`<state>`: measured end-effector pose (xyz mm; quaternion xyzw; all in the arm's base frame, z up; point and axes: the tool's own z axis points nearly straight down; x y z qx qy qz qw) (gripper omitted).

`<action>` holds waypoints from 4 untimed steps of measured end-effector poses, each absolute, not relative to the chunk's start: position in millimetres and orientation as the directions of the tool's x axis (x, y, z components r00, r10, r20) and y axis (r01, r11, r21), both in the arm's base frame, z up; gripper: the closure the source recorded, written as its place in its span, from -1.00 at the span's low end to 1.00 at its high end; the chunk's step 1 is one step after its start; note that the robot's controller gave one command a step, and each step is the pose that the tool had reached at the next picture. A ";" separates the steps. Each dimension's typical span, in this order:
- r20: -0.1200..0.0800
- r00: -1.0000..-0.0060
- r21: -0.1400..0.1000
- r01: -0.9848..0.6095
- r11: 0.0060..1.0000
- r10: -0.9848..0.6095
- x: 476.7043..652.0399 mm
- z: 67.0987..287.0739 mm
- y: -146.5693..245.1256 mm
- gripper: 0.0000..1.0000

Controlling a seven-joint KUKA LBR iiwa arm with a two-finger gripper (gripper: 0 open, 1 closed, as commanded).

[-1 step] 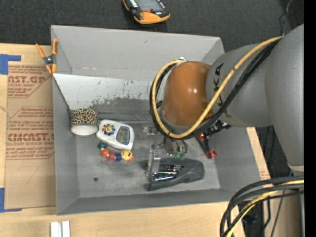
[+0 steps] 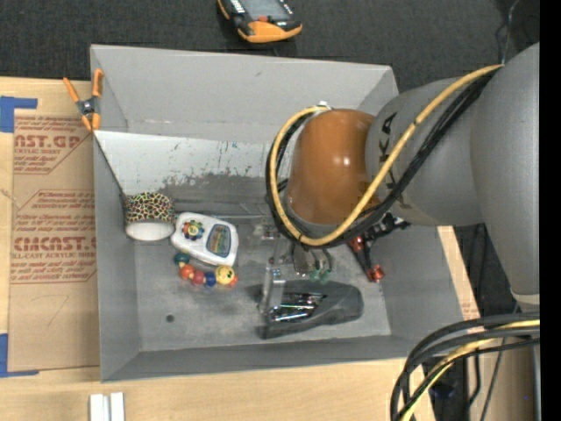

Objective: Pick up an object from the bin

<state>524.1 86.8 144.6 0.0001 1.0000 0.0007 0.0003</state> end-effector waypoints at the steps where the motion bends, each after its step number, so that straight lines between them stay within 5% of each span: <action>1: -0.027 -0.855 0.008 -0.518 0.855 -0.518 518.1 81.7 9.4 1.00; 3: -0.032 -0.871 0.014 -0.492 0.871 -0.491 524.0 90.0 12.0 1.00; 4: -0.027 -0.846 0.013 -0.533 0.846 -0.533 528.1 182.8 13.9 1.00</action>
Offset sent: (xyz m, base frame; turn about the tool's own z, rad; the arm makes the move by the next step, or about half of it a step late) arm 0.0000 0.0000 0.0000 0.0000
